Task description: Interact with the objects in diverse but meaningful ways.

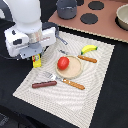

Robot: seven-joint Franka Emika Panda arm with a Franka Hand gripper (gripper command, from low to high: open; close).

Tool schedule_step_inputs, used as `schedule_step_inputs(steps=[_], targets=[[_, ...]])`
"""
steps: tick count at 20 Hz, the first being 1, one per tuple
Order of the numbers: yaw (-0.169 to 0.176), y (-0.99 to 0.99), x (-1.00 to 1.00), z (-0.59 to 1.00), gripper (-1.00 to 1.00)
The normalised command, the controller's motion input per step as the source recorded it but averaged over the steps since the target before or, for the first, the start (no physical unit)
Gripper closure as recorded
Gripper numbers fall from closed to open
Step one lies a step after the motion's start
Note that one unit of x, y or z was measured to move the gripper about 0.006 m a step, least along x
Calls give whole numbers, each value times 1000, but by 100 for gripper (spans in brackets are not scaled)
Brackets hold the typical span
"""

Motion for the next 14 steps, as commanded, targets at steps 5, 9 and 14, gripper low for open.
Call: schedule_step_inputs(steps=[5,9,14], targets=[[0,62,-191,437,-100],[0,109,-23,415,-100],[0,0,346,324,-100]])
